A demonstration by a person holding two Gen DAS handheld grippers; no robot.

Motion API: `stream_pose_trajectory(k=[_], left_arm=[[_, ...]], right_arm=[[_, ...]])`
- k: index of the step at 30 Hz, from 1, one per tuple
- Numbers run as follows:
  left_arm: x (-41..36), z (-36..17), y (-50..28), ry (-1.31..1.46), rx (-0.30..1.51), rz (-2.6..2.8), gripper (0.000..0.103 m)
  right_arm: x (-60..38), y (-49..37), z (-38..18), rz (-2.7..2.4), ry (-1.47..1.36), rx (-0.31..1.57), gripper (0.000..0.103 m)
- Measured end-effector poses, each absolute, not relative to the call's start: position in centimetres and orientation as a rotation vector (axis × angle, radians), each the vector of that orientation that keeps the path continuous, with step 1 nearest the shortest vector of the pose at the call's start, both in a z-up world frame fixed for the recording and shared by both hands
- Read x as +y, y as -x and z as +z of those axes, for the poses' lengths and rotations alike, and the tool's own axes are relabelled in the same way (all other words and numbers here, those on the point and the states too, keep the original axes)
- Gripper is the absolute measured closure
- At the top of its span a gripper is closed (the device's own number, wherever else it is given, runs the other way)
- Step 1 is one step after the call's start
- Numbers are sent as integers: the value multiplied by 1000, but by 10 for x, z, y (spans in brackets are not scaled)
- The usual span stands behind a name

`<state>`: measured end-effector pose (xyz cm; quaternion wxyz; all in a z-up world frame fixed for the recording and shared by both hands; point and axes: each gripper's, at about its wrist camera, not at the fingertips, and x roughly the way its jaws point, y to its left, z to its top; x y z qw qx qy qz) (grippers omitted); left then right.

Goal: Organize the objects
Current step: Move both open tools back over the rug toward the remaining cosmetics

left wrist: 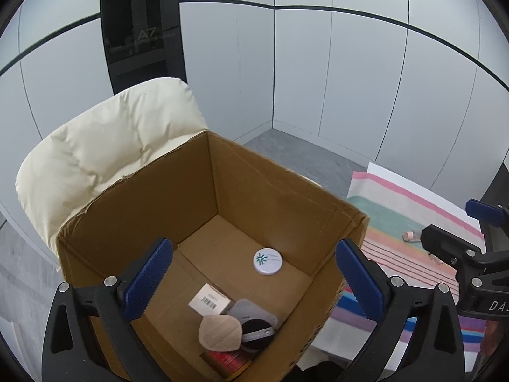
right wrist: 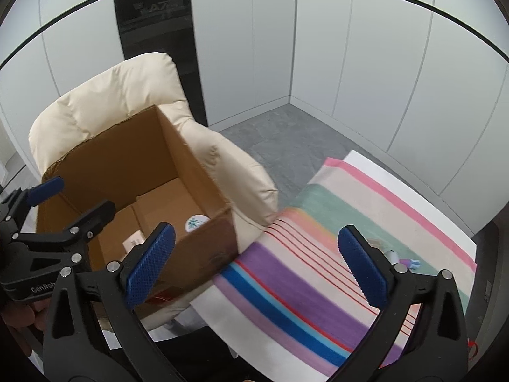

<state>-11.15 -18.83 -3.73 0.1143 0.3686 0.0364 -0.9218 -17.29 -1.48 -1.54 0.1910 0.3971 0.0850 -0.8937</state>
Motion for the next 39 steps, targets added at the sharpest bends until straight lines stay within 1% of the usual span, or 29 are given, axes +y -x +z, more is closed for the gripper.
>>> stream_pose_trajectory(k=[7,39], left_arm=[[-168,-38,123,-1104,124,-2737,0],[-37,-41,156,-1205,-35,-2909,0]], right_arm=[[14,175,-14,-2564,-1135,210,0],[150,169,-17,-2727,-1259,74,0]])
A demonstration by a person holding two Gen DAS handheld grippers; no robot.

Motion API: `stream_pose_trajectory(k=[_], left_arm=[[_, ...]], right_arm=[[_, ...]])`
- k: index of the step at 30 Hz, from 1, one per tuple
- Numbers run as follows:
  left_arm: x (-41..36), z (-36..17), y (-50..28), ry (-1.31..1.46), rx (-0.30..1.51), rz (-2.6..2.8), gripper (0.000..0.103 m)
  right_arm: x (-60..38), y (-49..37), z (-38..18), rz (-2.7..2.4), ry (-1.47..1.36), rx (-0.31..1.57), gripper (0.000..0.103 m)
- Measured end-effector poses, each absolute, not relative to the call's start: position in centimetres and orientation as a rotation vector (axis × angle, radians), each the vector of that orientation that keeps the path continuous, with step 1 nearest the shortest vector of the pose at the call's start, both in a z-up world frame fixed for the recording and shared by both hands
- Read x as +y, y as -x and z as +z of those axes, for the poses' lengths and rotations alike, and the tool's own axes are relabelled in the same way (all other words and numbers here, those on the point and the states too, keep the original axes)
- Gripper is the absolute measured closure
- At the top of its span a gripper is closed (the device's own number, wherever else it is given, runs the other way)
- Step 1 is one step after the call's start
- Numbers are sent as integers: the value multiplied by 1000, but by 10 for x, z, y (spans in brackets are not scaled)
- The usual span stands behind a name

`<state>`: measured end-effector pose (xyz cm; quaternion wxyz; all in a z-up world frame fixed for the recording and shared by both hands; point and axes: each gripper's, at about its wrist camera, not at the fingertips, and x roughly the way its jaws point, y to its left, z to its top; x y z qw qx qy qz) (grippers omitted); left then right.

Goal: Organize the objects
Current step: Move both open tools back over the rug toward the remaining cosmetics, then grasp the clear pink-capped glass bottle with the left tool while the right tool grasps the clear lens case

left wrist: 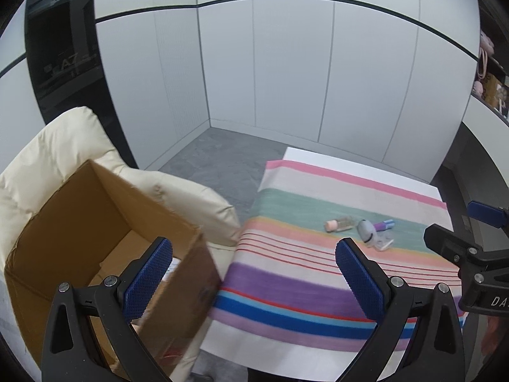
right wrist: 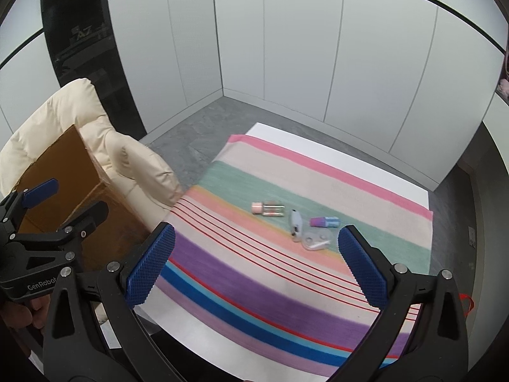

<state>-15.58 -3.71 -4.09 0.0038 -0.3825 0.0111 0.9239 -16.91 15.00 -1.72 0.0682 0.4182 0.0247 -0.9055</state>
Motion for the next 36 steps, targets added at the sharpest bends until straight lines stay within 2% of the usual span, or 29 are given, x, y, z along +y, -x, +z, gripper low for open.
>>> stream_pose_trajectory(k=[25,33,36], left_arm=[[70,-52,166,1207,137,2710,0],[86,-67,176,1247,189,2667,0],[84,-74,185,1292,157,2632,0]], right_arm=[[270,139,-32,-2848,-1397,-61,0],[289,139,-54,-2856,-1483,-25,0],[296,145,-70,-2835,-1531,-29,0]])
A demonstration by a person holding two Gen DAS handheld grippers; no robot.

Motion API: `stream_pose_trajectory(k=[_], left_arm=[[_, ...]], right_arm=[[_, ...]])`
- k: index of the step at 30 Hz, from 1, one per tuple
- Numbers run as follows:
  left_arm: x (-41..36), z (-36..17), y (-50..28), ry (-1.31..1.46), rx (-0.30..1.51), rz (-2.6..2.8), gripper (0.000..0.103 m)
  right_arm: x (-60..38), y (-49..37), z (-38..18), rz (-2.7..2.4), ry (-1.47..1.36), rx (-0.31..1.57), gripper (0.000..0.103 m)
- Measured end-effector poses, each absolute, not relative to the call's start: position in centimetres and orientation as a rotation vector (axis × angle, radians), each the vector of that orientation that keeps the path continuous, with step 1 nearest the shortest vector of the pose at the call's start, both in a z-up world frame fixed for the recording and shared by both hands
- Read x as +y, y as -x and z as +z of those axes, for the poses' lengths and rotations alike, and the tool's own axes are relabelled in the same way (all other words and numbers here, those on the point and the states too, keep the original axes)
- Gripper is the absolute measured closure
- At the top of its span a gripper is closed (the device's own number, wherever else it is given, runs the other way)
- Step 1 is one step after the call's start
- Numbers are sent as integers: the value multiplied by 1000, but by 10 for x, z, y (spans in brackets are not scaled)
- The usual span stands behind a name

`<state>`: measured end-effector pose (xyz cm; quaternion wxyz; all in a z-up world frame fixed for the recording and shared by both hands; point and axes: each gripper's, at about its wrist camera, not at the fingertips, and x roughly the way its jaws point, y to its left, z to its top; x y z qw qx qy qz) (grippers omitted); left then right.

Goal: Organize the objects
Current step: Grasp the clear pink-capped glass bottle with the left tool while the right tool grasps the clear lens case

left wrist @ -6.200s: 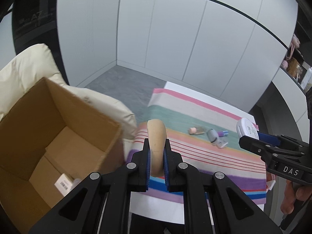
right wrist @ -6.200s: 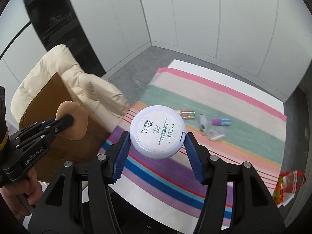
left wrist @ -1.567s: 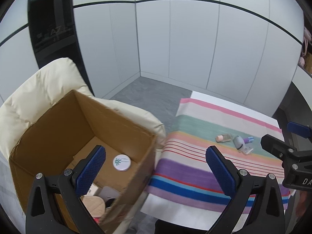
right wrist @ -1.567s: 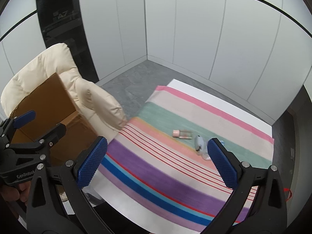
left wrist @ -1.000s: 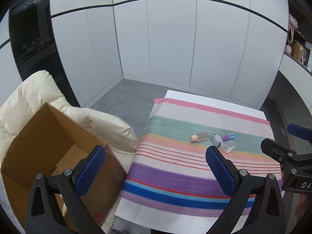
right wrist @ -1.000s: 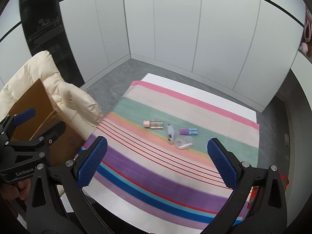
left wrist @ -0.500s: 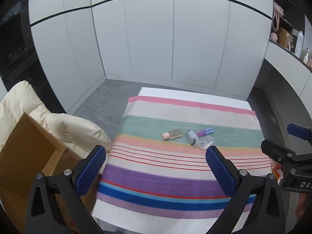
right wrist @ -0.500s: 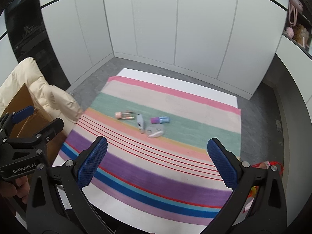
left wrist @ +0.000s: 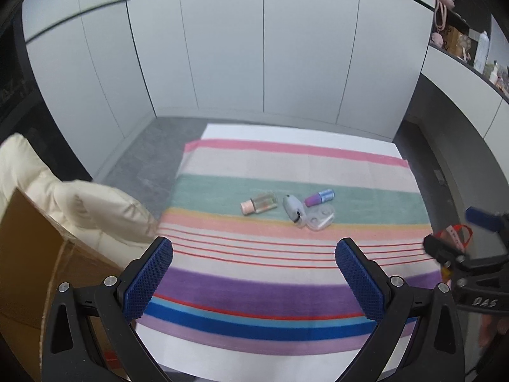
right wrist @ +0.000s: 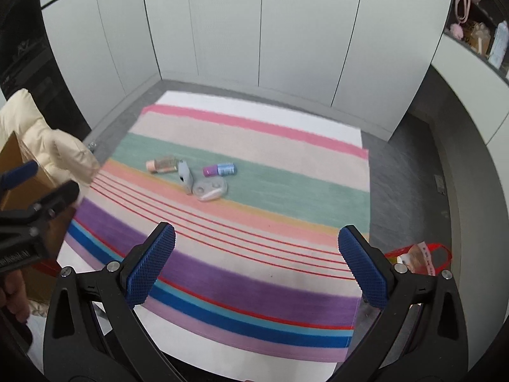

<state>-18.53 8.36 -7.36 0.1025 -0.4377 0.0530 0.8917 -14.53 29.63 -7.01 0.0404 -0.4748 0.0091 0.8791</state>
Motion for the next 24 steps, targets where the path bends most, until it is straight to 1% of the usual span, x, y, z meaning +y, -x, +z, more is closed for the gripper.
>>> stream_pose_trajectory(k=[2,8,13,15,18,21,23,24], left_arm=[[82,-78,190,1279,171,2641,0],[86,-118,222,1353,303,2609,1],[84,-159,253,1412,297,2554,1],[86,-176,267,1446,294,2527,5],[90,-198,286,1491,255,2497,5],[100,-215,302,1487,288,2472,6],[104,-223,313,1491,289,2462,7],[106,-227,319,1494,287,2454,9]], right_arm=[[299,150,-81,2692,1489,50,0],[294,181,-124,2703,1567,58,0],[280,212,-163,2702,1644,29,0],[275,225,-177,2705,1665,19,0],[268,244,-202,2700,1688,1,0],[264,263,-223,2696,1725,20,0],[261,273,-232,2699,1729,-9,2],[260,276,-235,2701,1727,-28,3]])
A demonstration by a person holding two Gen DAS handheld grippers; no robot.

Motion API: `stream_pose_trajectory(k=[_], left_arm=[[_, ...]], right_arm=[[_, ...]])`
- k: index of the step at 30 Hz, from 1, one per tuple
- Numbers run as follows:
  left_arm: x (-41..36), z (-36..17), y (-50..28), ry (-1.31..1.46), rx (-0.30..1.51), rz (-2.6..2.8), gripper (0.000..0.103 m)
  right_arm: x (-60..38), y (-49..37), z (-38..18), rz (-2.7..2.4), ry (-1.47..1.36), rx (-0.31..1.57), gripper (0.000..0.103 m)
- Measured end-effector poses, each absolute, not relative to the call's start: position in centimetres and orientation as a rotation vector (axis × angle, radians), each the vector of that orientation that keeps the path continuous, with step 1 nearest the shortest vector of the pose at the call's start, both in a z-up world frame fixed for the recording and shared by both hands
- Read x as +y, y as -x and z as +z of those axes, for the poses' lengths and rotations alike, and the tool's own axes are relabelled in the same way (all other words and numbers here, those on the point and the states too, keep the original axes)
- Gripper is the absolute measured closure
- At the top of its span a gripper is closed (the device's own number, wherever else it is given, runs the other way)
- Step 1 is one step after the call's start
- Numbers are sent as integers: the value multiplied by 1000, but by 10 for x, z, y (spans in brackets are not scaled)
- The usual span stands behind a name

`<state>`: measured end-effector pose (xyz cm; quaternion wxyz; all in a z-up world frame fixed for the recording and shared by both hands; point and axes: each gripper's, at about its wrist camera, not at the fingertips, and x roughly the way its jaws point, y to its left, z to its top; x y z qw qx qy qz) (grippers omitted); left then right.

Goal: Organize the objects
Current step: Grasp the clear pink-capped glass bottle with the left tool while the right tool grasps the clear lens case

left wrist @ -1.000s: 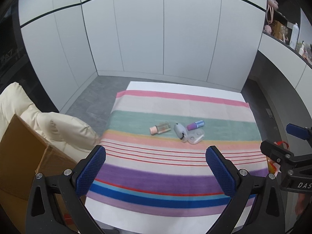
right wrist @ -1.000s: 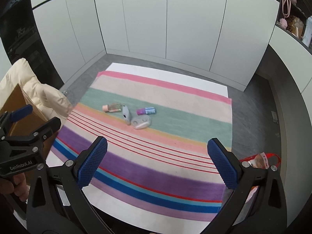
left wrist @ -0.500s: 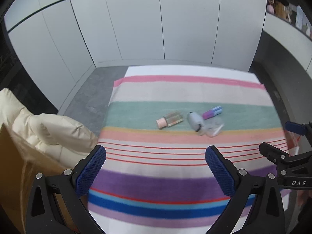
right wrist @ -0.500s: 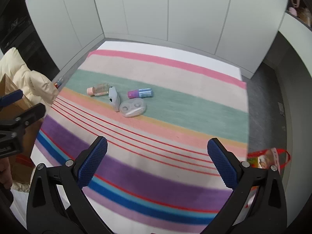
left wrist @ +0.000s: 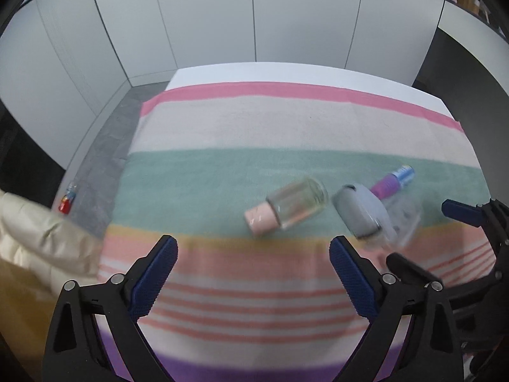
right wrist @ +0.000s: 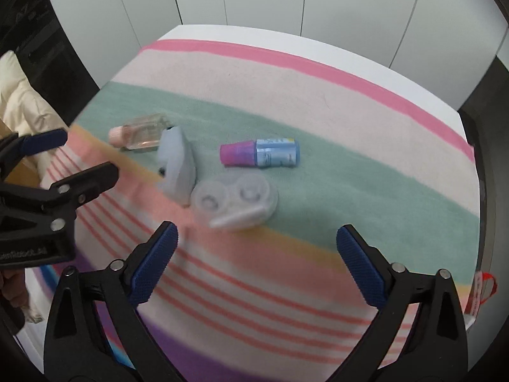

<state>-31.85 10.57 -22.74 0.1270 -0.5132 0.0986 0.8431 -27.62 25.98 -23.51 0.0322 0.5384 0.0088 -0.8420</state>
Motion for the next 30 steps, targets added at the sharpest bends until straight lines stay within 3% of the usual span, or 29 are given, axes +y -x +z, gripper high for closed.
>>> stream_pose_trajectory(k=[3,7,9,17,19,30], left_arm=[[112,-237,332,1486,314,2417,15],[120,-246,343,1476,274,2321,26],[123,-245,343,1444,281,2321,40],[127,-233,324,1458,247,2299,45],[126,-229,318,1477,234,2303,74],[106,-187,270,1535,170,2330,76]], right_arm=[[257,285,-243,-2573,-1654,47,9],[249,286,-241,-2584,-1570,114,33],[245,287,-238,-2580,-1548,128,42],[244,275,-232,-2568,-1581,30,42],[248,269,-227,-2569,-1597,-11,42],[257,220,-161,-2625,-1554,-45,42]])
